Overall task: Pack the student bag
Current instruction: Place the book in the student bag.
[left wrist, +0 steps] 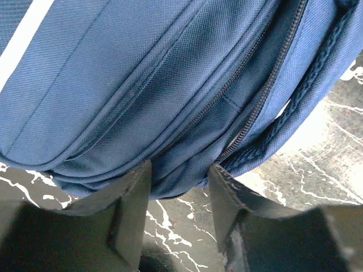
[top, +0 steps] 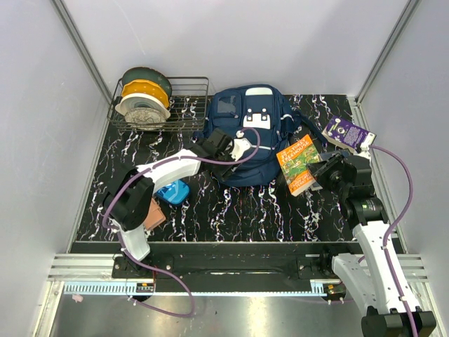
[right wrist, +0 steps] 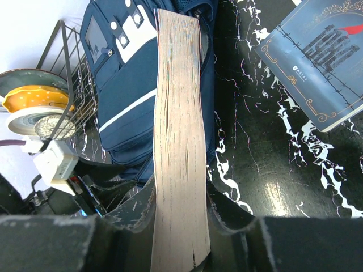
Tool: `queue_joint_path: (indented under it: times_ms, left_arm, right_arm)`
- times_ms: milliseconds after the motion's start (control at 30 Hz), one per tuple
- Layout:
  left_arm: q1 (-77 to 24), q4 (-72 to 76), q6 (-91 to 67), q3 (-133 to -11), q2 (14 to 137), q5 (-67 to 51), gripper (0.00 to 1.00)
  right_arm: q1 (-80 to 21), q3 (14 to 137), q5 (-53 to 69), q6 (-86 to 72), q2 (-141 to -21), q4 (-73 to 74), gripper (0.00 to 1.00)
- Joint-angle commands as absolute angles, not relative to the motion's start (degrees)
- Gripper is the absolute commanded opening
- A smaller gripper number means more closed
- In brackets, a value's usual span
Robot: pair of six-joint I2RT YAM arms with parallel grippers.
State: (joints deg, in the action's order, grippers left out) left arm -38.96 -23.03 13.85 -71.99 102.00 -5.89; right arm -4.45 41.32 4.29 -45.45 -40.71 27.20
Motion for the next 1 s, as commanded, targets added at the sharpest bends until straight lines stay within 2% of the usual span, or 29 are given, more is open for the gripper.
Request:
queue_joint_path:
  times_ms: [0, 33, 100, 267, 567, 633, 733, 967]
  left_arm:
    - [-38.9, -21.5, 14.3, -73.5, 103.4, -5.6, 0.44]
    - [-38.9, -21.3, 14.3, -73.4, 103.3, -5.5, 0.35]
    - [-38.9, -20.7, 14.2, -73.3, 102.9, -5.5, 0.29]
    - [-38.8, -20.4, 14.2, -73.7, 101.8, -4.2, 0.00]
    - [-39.0, -12.4, 1.9, -73.7, 91.7, -2.6, 0.00]
    - [-38.9, -10.3, 0.3, -74.0, 90.4, -0.6, 0.00]
    - [-39.0, -10.2, -2.2, -76.2, 90.5, 2.5, 0.00]
    - [-39.0, -10.5, -6.9, -81.1, 90.9, 1.1, 0.00]
  right_arm:
    - [-4.3, 42.5, 6.3, -46.5, -40.7, 20.1, 0.00]
    - [-4.3, 42.6, 6.4, -46.5, -40.7, 20.0, 0.00]
    - [-4.3, 42.5, 6.4, -46.5, -40.8, 20.0, 0.00]
    - [-4.3, 42.1, 6.2, -46.5, -40.7, 20.0, 0.00]
    - [-4.3, 41.0, 6.7, -46.7, -39.0, 20.7, 0.00]
    - [-4.4, 40.7, 12.3, -47.8, -38.3, 18.4, 0.00]
    - [-4.4, 40.3, 13.7, -49.6, -36.2, 19.9, 0.00]
    - [-4.4, 40.1, 15.5, -49.9, -32.0, 20.4, 0.00]
